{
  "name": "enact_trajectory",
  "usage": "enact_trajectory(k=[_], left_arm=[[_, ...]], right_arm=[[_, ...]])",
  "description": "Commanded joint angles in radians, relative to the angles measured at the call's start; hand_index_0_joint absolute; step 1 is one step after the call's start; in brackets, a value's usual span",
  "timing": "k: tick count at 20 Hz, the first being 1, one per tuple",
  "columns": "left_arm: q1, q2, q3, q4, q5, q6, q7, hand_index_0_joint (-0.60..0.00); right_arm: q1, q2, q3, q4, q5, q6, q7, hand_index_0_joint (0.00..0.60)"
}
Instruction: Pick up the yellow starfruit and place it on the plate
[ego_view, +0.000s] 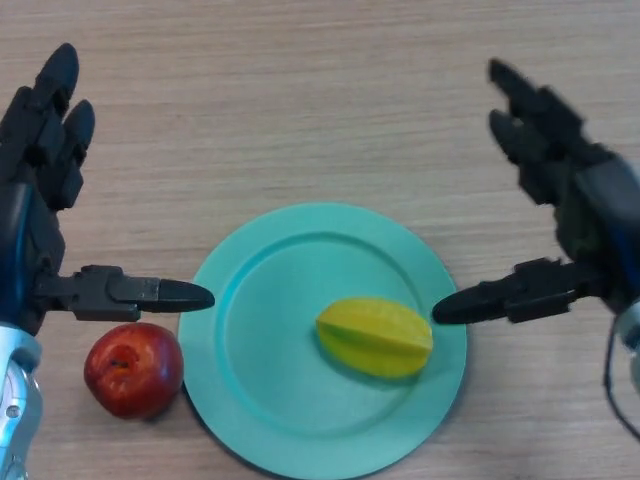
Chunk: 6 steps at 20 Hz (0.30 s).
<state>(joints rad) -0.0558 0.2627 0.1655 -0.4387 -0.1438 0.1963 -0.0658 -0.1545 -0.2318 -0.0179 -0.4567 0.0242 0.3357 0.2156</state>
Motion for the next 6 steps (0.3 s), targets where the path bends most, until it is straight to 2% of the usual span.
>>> enact_trajectory(k=[1,6], left_arm=[[-0.037,0.043,0.073,-0.048,-0.037,-0.138,0.006,0.000],[-0.033,0.035,0.056,-0.043,-0.013,-0.155,0.014,0.000]], right_arm=[[-0.026,-0.033,-0.057,-0.045,0.064,-0.074,-0.058,0.000],[-0.030,-0.033,-0.045,-0.036,0.006,-0.093,-0.073,0.000]])
